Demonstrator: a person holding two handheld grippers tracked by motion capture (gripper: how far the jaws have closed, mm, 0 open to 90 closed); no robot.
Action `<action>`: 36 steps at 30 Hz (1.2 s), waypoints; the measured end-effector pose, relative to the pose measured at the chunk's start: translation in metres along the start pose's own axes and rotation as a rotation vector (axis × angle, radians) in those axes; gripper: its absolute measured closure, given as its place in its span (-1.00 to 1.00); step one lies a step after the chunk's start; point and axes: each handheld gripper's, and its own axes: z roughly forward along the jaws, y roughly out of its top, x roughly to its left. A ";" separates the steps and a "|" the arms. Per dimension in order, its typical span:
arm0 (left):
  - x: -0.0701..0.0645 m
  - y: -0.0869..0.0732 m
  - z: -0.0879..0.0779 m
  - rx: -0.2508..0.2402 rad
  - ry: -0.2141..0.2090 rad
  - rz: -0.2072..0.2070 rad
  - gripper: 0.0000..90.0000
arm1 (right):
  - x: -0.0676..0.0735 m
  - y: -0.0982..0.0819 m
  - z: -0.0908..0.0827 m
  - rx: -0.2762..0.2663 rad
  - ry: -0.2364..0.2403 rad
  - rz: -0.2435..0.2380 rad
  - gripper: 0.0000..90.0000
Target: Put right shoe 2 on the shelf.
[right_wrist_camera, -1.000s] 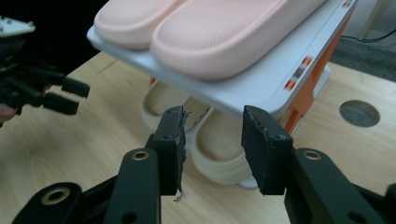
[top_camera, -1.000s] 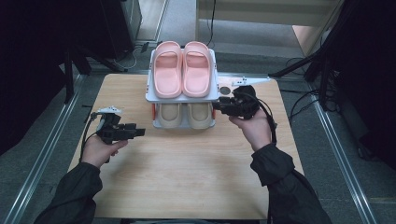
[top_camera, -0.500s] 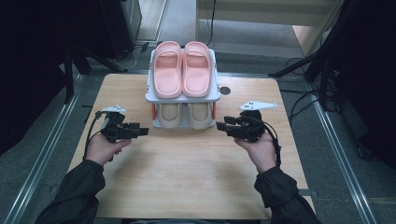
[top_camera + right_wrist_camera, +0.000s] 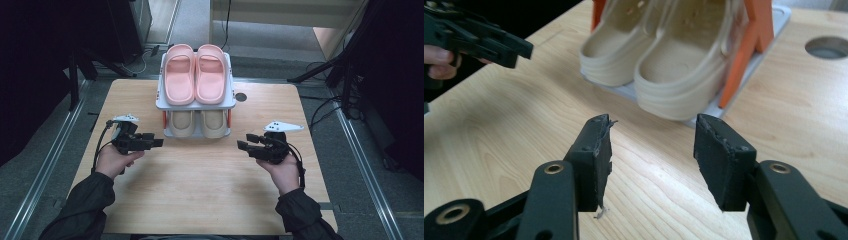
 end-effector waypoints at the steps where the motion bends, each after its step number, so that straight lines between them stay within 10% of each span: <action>1: -0.001 0.000 0.001 0.005 -0.002 0.001 -0.08 | -0.002 -0.003 0.001 0.008 -0.006 0.002 0.10; 36: -0.002 -0.015 -0.004 0.040 0.025 0.021 -0.12 | 0.000 -0.016 0.045 0.097 0.035 -0.033 0.01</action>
